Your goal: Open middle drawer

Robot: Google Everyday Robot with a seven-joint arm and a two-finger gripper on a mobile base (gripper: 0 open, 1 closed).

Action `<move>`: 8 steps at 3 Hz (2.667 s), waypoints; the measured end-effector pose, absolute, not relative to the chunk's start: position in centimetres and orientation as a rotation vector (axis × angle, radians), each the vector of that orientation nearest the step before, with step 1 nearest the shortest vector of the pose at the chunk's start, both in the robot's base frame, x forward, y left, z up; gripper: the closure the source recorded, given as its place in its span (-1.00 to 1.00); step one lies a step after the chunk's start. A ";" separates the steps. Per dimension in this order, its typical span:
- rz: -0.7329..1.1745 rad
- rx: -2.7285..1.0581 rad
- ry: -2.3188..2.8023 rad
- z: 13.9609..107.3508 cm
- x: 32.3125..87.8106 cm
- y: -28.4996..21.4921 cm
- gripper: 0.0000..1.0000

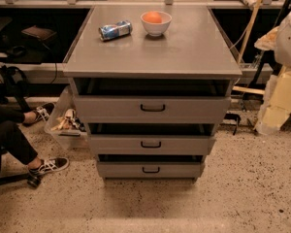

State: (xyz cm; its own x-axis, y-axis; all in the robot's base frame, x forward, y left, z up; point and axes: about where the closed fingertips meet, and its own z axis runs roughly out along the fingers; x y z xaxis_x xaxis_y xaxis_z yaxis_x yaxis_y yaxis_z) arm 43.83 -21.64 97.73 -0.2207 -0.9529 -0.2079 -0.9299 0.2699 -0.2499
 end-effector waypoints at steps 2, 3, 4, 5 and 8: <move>-0.051 -1.733 2.204 95.9 43.9 -20.6 -1.00; 0.173 -1.774 2.126 89.3 44.2 -15.4 -1.00; 0.397 -1.842 2.057 80.5 43.9 -6.4 -1.00; 0.478 -1.831 2.095 70.0 45.4 2.2 -1.00; 0.122 -1.600 2.300 66.9 51.9 -5.2 -1.00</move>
Offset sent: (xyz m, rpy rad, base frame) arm 0.0014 0.0247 -0.0528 0.0876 0.0433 0.0596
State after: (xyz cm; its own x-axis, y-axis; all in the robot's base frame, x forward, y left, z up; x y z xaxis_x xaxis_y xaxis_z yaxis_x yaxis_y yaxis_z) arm 51.94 -5.16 66.92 -0.3110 -0.8950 -0.3199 -0.9238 0.3637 -0.1195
